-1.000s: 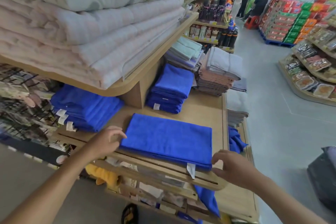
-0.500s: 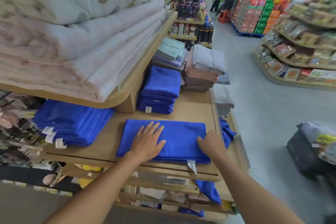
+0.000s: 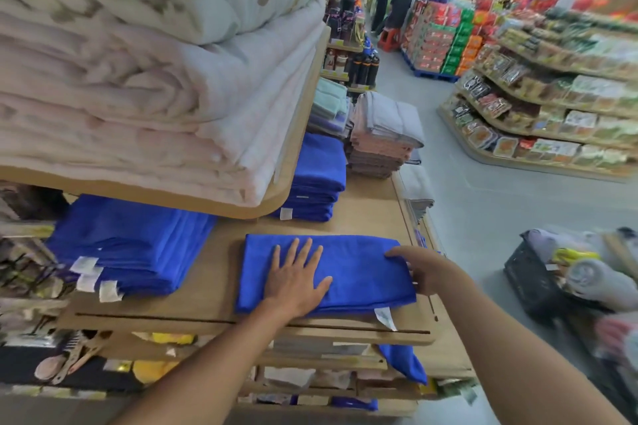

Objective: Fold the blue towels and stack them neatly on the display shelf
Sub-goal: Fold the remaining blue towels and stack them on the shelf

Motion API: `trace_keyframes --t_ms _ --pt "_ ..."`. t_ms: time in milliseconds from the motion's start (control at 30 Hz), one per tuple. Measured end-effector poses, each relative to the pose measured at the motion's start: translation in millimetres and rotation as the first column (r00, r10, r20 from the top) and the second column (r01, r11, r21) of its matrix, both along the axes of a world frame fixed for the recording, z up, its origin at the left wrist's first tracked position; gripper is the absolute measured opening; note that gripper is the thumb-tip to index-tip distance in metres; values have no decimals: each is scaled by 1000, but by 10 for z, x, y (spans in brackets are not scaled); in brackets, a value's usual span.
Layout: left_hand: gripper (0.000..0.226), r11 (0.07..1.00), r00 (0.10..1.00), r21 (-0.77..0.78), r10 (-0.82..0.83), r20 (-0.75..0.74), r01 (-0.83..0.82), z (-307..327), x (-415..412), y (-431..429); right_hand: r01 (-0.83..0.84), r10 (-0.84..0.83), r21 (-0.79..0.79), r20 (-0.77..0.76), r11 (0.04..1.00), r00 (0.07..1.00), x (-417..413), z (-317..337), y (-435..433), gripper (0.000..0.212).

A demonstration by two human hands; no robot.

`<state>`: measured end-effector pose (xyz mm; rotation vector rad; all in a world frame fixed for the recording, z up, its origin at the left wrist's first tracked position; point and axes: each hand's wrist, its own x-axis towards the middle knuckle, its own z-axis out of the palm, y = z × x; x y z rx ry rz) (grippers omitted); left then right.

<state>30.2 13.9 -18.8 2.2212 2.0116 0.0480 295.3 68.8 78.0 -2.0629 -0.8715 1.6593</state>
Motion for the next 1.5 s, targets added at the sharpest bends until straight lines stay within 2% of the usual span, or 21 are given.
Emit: trace_keyframes --t_ms 100,267,367,467,533,600,733,767,800,867,900,967,1033,1067,1133,1200,1267,1333,1400,1433,1500 --pt "83 1000 1000 0 -12 7 12 -16 -10 3 -35 36 26 -52 999 998 -95 157 -55 55" --pt "79 999 999 19 -38 13 38 4 -13 22 -179 197 272 -41 945 979 -521 642 -71 33" --pt "64 994 981 104 -50 186 31 129 -102 -27 -329 331 350 54 877 942 -888 856 -89 29" --pt "48 953 889 249 43 455 -174 312 -377 -127 -418 383 377 167 827 909 -1257 931 -41 30" --pt "38 910 692 187 135 709 -369 385 -612 -239 -453 393 391 227 801 891 -1532 883 -1 28" --pt "30 883 357 -44 233 905 -467 411 -817 -360 -503 435 403 252 765 864 -1827 770 12 26" --pt "27 804 -152 -390 361 920 -449 386 -1049 -466 -514 551 293 -56 806 833 -2257 527 -51 17" --pt "28 803 -209 -414 357 910 -428 391 -1068 -467 -501 536 286 -52 816 843 -2288 465 -26 19" --pt "29 812 -220 -419 358 908 -407 393 -1082 -466 -487 512 306 -2 818 859 -2274 405 2 20" --pt "30 825 -101 -399 393 914 -400 361 -1126 -450 -483 456 351 162 802 875 -2149 282 60 13" --pt "32 829 -21 -377 405 914 -413 339 -1140 -434 -524 444 359 285 772 850 -2047 215 81 12" --pt "41 841 38 -359 408 912 -406 341 -1136 -425 -614 410 314 520 724 750 -1816 30 77 22" --pt "52 861 78 -335 392 917 -383 347 -1096 -432 -584 421 216 508 782 752 -1645 -117 -17 30" --pt "58 872 152 -306 386 910 -383 353 -1077 -449 -542 440 148 429 827 789 -1602 -156 -79 41" --pt "73 894 425 -195 372 826 -403 351 -1065 -497 -497 448 93 316 863 837 -1586 -203 -170 61" --pt "80 928 629 -13 263 732 -372 379 -1096 -518 -499 386 228 403 836 830 -1569 -254 -250 69" --pt "71 957 754 146 99 649 -252 472 -1082 -446 -570 228 482 596 666 770 -1498 -298 -435 60" --pt "56 974 860 198 -9 510 -108 557 -1017 -288 -710 149 639 703 296 695 -1430 -375 -705 38" --pt "48 994 905 102 -19 424 -26 566 -973 -101 -830 157 555 825 -45 543 -1408 -494 -879 33" --pt "47 1000 918 24 -5 396 -5 549 -966 -10 -854 140 502 863 -137 485 -1413 -545 -910 30" --pt "47 996 934 -90 12 358 22 500 -994 135 -864 101 457 889 -210 446 -1418 -568 -911 19"
